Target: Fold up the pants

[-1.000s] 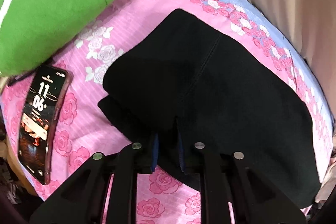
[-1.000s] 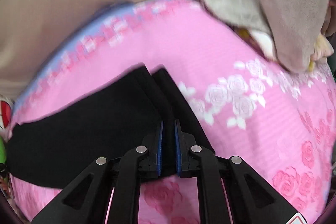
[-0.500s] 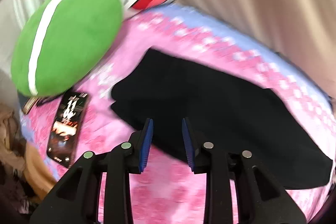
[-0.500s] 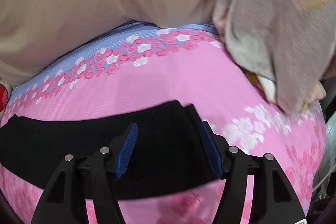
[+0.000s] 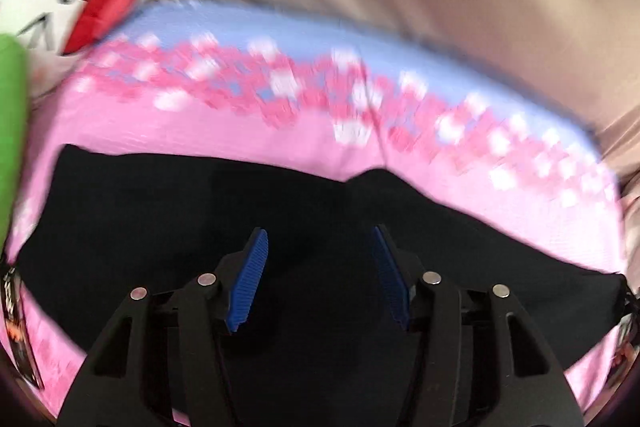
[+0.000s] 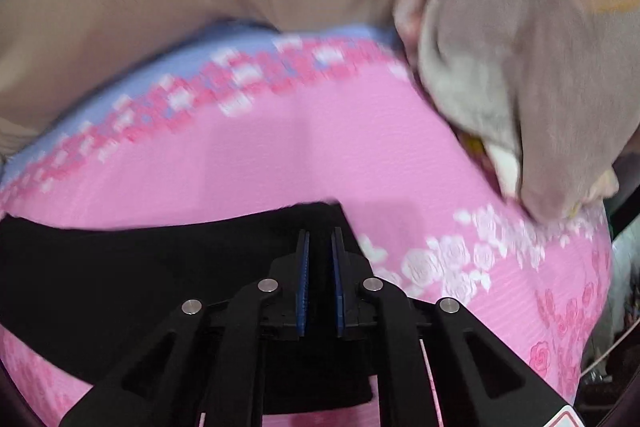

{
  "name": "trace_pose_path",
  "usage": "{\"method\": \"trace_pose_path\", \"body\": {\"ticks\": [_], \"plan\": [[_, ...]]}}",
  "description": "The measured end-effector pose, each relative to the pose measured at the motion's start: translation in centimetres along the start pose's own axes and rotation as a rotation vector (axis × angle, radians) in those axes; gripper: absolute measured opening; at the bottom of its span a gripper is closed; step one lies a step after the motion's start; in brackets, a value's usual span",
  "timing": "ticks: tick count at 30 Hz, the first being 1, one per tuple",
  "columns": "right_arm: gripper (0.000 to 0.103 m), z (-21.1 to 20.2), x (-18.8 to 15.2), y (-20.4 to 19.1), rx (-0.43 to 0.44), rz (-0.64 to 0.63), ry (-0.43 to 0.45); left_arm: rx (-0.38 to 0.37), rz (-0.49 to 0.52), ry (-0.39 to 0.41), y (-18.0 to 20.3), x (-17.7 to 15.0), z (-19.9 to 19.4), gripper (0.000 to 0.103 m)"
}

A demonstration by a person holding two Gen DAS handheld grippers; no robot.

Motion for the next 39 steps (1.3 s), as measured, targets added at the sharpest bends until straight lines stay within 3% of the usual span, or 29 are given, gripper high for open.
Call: {"method": "trace_pose_path", "body": {"ticks": [2, 3, 4, 8, 10, 12, 14, 16, 20, 24, 27, 29, 30, 31, 32, 34, 39], "plan": [[0.009, -0.3, -0.7, 0.4, -0.084, 0.009, 0.021, 0.063, -0.010, -0.035, 0.3, 0.4, 3.4, 0.055], [0.010, -0.8, -0.6, 0.2, -0.083, 0.018, 0.042, 0.091, -0.005, 0.026, 0.6, 1.4, 3.8, 0.055], [0.011, -2.0, -0.6, -0.2, -0.076, 0.028, 0.078, 0.131, 0.000, 0.033, 0.7, 1.9, 4.3, 0.055], [0.016, -5.1, 0.0, -4.5, -0.008, -0.019, 0.132, 0.119, -0.073, 0.028, 0.3, 4.5, 5.5, 0.053], [0.026, -6.2, 0.7, -9.6, 0.068, -0.113, 0.143, 0.048, -0.096, 0.055, -0.4, 5.2, 3.4, 0.052], [0.045, -7.1, 1.4, -15.9, 0.133, -0.240, 0.154, -0.007, -0.092, 0.100, -1.6, 5.1, 0.4, 0.052], [0.047, -7.5, 1.9, -22.0, 0.200, -0.346, 0.173, -0.051, -0.074, 0.137, -3.3, 4.0, -2.7, 0.061], [0.047, -7.6, 2.0, -29.5, 0.321, -0.450, 0.175, -0.033, -0.081, 0.175, -6.9, 1.8, -5.8, 0.077], [0.047, -7.3, 1.3, -41.9, 0.489, -0.588, 0.153, 0.016, -0.173, 0.167, -15.0, -2.1, -8.0, 0.078], [0.047, -7.5, -1.4, -51.2, 0.590, -0.700, 0.115, -0.083, -0.388, 0.091, -22.5, -4.5, -6.8, 0.078], [0.047, -7.7, -3.5, -54.3, 0.615, -0.747, 0.093, -0.146, -0.426, 0.081, -23.7, -4.2, -5.3, 0.076], [0.051, -7.9, -4.8, -55.5, 0.602, -0.769, 0.093, -0.119, -0.396, 0.077, -23.6, -3.9, -4.1, 0.053], [0.051, -8.0, -5.2, -55.2, 0.588, -0.768, 0.086, -0.051, -0.372, 0.085, -23.8, -4.0, -3.8, 0.034], [0.051, -8.1, -5.6, -54.7, 0.571, -0.753, 0.077, -0.024, -0.356, 0.095, -23.9, -4.3, -4.3, 0.024], [0.051, -8.2, -5.7, -53.8, 0.569, -0.734, 0.071, -0.053, -0.350, 0.084, -24.0, -4.8, -5.0, 0.019], [0.051, -8.7, -6.1, -51.2, 0.559, -0.683, 0.063, -0.076, -0.364, 0.070, -24.7, -6.0, -5.7, 0.017], [0.061, -9.4, -7.5, -46.1, 0.513, -0.645, 0.061, 0.002, -0.317, 0.112, -24.7, -7.8, -8.0, 0.019]]}}
Point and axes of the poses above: each gripper's, at about its wrist camera, not at the fingertips, and z roughly the way its jaws point, y to its right, x to its top, the point moved 7 cm from there along z, roughly the way its jaws point, and after that the axes turned 10 degrees about -z, right-handed, at the moved point
